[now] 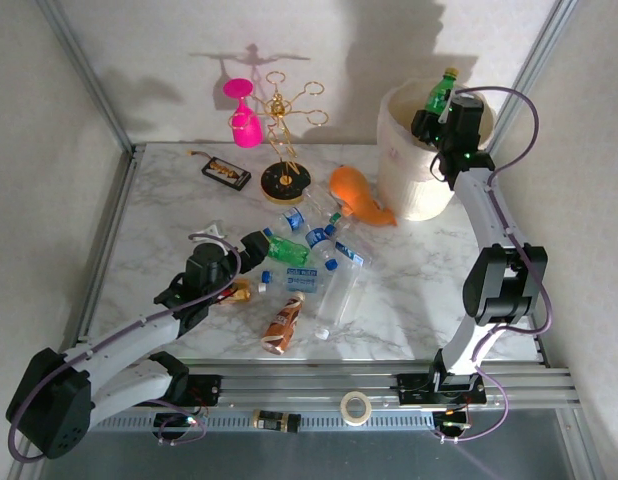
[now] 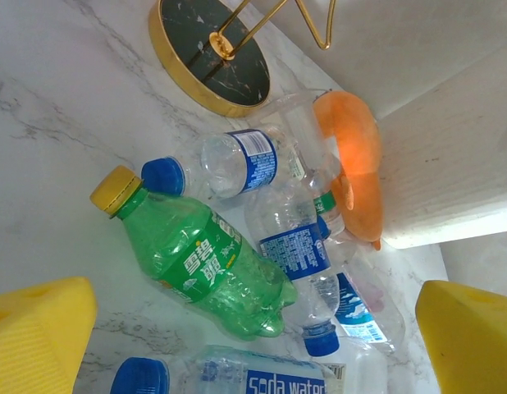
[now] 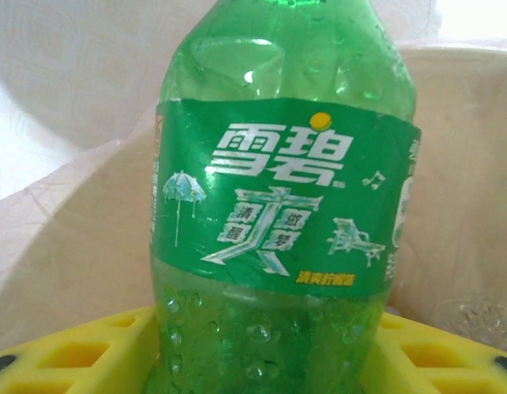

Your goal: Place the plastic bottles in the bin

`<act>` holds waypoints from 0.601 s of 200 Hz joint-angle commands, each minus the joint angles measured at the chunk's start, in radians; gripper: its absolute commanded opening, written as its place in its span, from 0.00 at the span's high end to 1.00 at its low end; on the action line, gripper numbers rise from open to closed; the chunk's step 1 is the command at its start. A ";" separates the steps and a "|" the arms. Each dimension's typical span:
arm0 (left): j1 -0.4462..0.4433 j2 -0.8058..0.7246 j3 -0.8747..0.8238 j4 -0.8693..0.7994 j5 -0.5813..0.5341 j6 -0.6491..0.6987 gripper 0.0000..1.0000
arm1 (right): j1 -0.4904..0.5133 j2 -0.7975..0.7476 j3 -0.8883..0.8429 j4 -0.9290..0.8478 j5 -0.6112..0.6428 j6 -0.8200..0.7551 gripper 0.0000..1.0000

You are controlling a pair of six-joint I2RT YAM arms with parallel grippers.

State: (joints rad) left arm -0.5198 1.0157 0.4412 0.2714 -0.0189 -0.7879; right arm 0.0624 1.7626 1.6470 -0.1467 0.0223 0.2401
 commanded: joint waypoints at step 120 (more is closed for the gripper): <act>-0.002 0.029 0.039 0.050 0.031 0.084 0.00 | 0.041 -0.157 0.121 -0.045 0.001 -0.022 0.01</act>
State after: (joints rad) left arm -0.5198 1.0500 0.4507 0.2993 0.0051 -0.7376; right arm 0.0696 1.6936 1.7355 -0.1944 0.0231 0.2379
